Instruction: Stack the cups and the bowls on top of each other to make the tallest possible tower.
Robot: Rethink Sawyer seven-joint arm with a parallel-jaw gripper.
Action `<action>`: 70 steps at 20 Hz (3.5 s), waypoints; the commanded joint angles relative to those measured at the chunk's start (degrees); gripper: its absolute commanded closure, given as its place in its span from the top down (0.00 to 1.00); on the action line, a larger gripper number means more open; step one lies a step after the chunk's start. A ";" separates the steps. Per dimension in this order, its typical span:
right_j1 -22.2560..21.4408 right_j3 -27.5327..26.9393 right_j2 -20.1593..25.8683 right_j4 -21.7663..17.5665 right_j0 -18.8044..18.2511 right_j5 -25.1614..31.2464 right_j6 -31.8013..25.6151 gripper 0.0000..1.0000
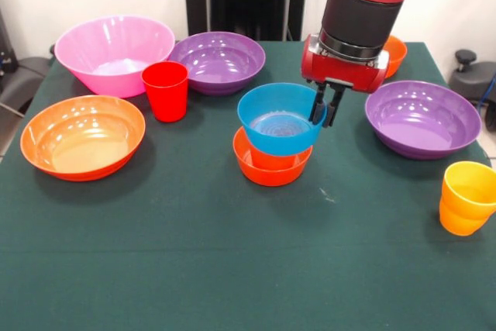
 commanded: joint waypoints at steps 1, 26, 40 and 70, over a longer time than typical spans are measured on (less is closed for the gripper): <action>3.97 2.95 1.67 -5.39 0.19 -2.43 -5.07 0.00; 3.92 3.48 1.83 -5.22 0.06 -1.76 -5.51 0.00; 3.74 3.53 1.93 -5.17 -0.33 -1.36 -6.05 0.00; 2.49 4.45 2.25 -4.96 -1.06 -0.95 -6.98 1.00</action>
